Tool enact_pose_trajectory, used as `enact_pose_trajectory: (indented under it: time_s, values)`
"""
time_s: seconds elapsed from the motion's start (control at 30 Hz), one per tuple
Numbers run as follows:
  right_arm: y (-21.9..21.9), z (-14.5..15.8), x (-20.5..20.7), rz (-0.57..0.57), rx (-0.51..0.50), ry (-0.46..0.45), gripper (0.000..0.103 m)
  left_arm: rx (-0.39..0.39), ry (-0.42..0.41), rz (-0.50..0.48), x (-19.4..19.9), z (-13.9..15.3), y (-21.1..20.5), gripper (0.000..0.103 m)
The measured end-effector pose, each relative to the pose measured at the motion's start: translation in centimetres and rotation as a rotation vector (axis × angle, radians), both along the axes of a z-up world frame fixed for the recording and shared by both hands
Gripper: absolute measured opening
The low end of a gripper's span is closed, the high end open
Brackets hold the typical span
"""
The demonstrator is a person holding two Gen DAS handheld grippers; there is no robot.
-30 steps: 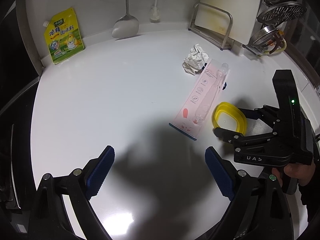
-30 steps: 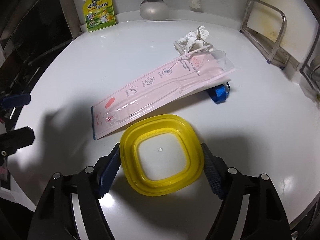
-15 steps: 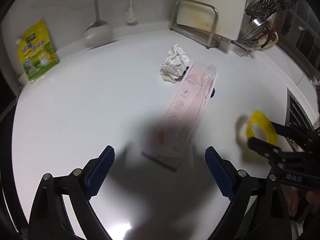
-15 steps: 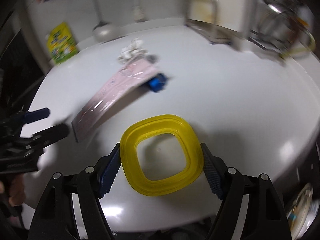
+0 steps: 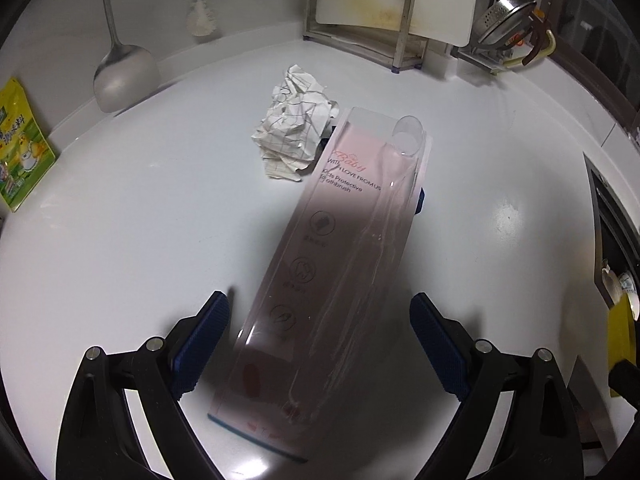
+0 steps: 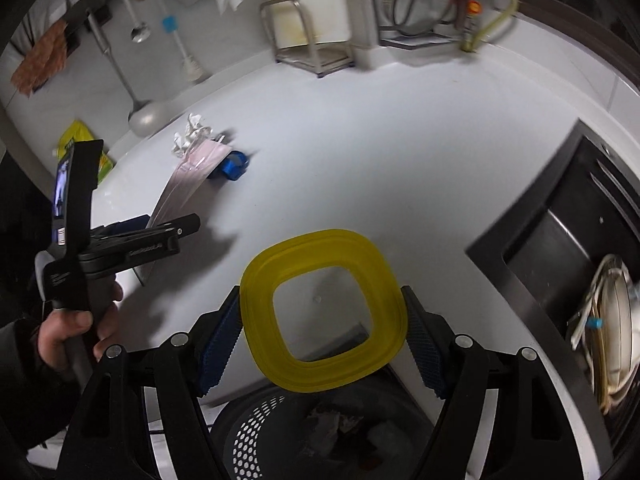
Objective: Collect trash
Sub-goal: 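Grasp the pink toothbrush package with the left tool while the right tool holds the lid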
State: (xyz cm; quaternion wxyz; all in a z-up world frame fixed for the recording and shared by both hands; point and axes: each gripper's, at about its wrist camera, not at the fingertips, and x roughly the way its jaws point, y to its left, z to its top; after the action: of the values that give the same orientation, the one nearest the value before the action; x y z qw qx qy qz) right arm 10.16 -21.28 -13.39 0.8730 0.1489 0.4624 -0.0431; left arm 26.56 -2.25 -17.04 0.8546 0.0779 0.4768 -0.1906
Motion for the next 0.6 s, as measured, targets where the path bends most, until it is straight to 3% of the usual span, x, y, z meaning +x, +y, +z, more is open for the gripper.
enact_pose_trajectory:
  time_s: [0.1,0.13,0.17,0.6]
  values:
    - [-0.2,0.1,-0.7,-0.017,0.007,0.0,0.073,0.018,-0.017,-0.02,0.0,0.1,-0.7,0.07]
    - [-0.2,0.1,-0.9,-0.019,0.008,0.002,0.073,0.028,-0.025,-0.031,-0.1,0.2,-1.1,0.06]
    - [-0.2,0.1,-1.0,-0.019,0.01,0.004,0.073,0.03,-0.028,-0.043,-0.2,0.3,-1.3,0.058]
    - [0.4,0.1,-0.9,0.013,0.028,-0.008,0.073,-0.016,-0.006,0.007,-3.3,2.4,0.6,0.055]
